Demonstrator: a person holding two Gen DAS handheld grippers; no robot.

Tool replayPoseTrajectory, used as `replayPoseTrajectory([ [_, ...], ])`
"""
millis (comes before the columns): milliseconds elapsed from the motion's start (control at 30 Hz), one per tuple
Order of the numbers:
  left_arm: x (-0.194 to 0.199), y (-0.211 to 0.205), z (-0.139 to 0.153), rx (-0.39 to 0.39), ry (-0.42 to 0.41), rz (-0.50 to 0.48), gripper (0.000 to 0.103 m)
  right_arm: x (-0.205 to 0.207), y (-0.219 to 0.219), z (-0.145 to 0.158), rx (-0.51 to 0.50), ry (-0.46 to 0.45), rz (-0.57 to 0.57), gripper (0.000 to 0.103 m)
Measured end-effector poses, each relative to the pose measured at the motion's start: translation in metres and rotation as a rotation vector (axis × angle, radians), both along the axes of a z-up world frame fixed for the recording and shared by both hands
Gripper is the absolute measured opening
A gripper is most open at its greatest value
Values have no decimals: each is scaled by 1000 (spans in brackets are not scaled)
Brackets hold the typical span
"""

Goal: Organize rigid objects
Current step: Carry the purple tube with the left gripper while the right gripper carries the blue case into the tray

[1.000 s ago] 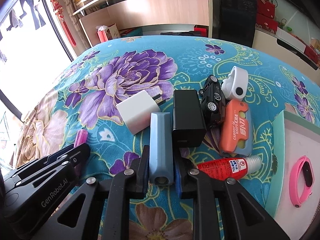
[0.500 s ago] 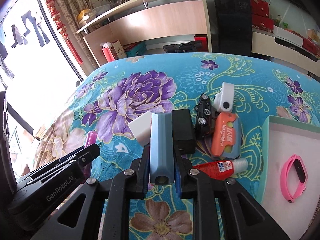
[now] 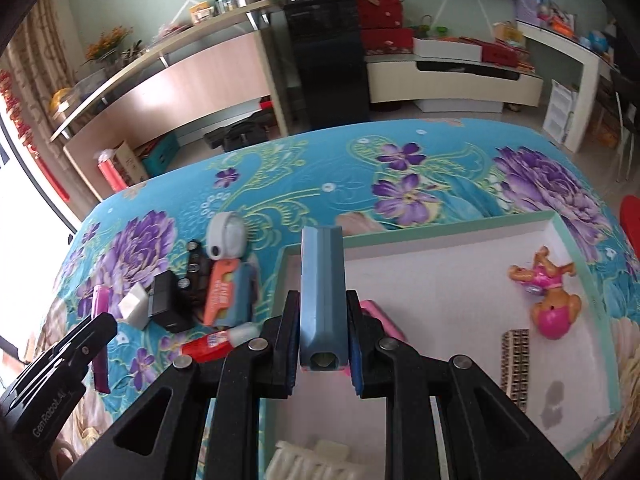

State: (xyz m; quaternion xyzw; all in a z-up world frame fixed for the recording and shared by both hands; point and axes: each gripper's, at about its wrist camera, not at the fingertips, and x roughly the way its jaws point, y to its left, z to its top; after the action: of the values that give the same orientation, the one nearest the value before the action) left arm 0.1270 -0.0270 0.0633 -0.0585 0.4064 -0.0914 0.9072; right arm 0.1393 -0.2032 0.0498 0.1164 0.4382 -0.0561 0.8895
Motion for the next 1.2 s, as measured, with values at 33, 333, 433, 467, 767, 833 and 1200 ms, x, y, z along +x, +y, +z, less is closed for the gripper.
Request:
replayPoseTrajectory([
  [33, 0, -11, 0, 6, -3, -28, 21, -3, -11, 0, 5, 4, -25, 21],
  [333, 0, -92, -12, 58, 1, -219, 21, -23, -74, 0, 33, 7, -162, 21],
  [433, 0, -105, -19, 68, 15, -254, 21, -26, -83, -3, 54, 13, -173, 21],
  [467, 0, -109, -23, 71, 24, -260, 21, -25, -85, -4, 62, 17, -170, 21],
  [767, 9, -112, -47, 64, 93, -237, 21, -16, -78, -27, 93, 84, -117, 22],
  [833, 10, -112, -50, 71, 103, -230, 21, -15, -78, -31, 95, 97, -111, 22],
  [1200, 13, -111, -54, 79, 123, -223, 24, -13, -79, -37, 108, 132, -111, 22],
])
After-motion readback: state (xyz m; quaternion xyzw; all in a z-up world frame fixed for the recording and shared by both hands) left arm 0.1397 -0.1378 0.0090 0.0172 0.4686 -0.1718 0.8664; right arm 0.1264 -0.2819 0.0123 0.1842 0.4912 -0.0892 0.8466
